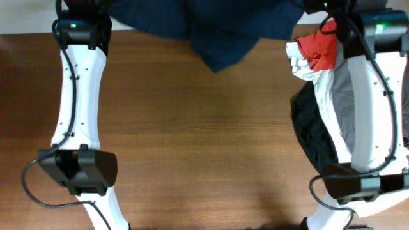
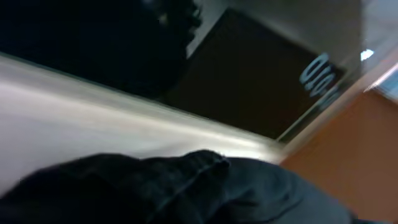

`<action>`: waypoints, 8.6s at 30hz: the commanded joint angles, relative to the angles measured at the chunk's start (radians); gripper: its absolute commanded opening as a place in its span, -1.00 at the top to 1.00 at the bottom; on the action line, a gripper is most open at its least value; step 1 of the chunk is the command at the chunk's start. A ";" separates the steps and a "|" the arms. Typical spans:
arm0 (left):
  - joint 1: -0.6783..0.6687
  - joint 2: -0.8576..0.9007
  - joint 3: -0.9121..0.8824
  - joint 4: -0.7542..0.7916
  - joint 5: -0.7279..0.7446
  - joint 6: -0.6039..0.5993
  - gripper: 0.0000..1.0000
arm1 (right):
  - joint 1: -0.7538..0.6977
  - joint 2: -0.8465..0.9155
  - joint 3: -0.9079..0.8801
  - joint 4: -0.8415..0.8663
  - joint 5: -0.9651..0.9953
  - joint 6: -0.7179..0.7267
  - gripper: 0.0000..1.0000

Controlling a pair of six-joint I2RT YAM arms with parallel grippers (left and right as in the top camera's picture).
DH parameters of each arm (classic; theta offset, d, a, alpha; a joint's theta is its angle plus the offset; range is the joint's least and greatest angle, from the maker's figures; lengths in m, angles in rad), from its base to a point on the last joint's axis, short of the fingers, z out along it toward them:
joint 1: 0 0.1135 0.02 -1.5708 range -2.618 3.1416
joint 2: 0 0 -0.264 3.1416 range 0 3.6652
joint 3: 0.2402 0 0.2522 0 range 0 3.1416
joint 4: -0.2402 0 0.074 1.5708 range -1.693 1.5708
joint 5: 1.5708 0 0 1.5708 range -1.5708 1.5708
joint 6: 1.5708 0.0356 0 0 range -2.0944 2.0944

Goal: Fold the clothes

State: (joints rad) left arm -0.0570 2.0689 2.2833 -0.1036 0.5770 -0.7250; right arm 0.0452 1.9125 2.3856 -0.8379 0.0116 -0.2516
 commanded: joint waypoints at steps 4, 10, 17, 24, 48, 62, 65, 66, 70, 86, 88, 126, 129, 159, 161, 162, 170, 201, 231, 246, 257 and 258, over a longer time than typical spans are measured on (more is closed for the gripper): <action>0.030 -0.006 0.021 -0.087 0.209 -0.039 0.99 | -0.050 -0.007 0.003 -0.085 -0.025 -0.003 0.92; 0.088 -0.006 0.021 -0.689 0.303 0.279 0.99 | -0.052 0.029 -0.007 -0.382 -0.219 -0.003 0.92; 0.179 -0.006 0.021 -1.110 0.138 0.539 0.96 | -0.051 0.116 -0.057 -0.624 -0.317 -0.003 0.92; 0.196 -0.006 0.021 -1.388 -0.076 0.666 0.86 | -0.051 0.136 -0.164 -0.762 -0.360 -0.003 0.92; 0.140 -0.006 0.005 -1.585 -0.226 0.719 0.41 | 0.010 0.135 -0.383 -0.861 -0.354 0.003 0.18; 0.065 -0.006 0.005 -1.585 -0.196 0.719 0.38 | 0.109 -0.099 -0.385 -0.861 -0.302 0.173 -0.13; 0.041 -0.006 0.005 -1.585 -0.198 0.723 0.38 | 0.142 -0.166 -0.385 -0.861 -0.238 0.261 -0.15; 0.034 -0.007 0.005 -1.585 -0.201 0.723 0.38 | 0.156 -0.195 -0.385 -0.861 -0.203 0.303 -0.15; 0.013 -0.011 0.005 -1.585 -0.245 0.723 0.39 | 0.193 -0.285 -0.385 -0.861 -0.126 0.422 -0.15; -0.017 -0.316 -0.007 -1.584 -0.444 0.553 0.39 | 0.205 -0.763 -0.750 -0.859 0.116 0.780 -0.28; -0.043 -0.319 -0.036 -1.584 -0.444 0.532 0.40 | 0.205 -0.794 -0.863 -0.829 0.139 0.832 -0.47; -0.250 -0.319 -1.254 -0.655 -0.598 0.222 0.44 | 0.203 -0.612 -1.085 -0.376 0.119 0.684 -0.98; -0.250 -0.319 -1.254 -0.638 -0.642 0.225 0.44 | 0.203 -0.610 -1.085 -0.369 0.097 0.673 -0.98; -0.250 -0.317 -1.256 -0.319 -0.785 0.518 0.33 | 0.203 -0.608 -1.085 -0.351 0.071 0.622 -0.97; -0.250 -0.314 -1.259 -0.311 -0.786 0.544 0.32 | 0.203 -0.608 -1.085 -0.350 0.071 0.622 -0.98; -0.250 -0.311 -1.263 -0.304 -0.793 0.545 0.23 | 0.203 -0.608 -1.085 -0.350 0.071 0.621 -0.97; -0.250 -0.253 -1.266 -0.298 -0.780 0.547 1.00 | 0.203 -0.608 -1.085 -0.372 0.047 0.621 -0.99; -0.248 -0.537 -1.112 -1.091 -0.465 0.449 0.99 | 0.192 -0.591 -1.648 -0.006 0.006 0.817 -0.86; -0.250 -0.547 -1.112 -1.319 -0.355 0.238 0.99 | -0.057 -0.697 -1.329 -0.190 -0.037 0.555 0.92; -0.451 -0.887 -1.112 -1.318 -0.602 -0.048 0.99 | -0.098 -0.816 -1.179 -0.146 -0.160 0.360 0.92; -0.451 -0.847 -1.112 -1.158 -0.816 -0.093 0.99 | -0.039 -0.548 -1.179 0.296 -0.305 0.311 0.92; -0.451 -0.840 -1.112 -1.152 -0.834 -0.114 0.99 | -0.027 -0.521 -1.179 0.325 -0.304 0.311 0.92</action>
State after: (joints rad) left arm -0.5068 1.2041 1.1645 -1.2697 -0.1333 -0.7689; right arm -0.0204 1.3075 1.1877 -0.5800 -0.2611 0.0811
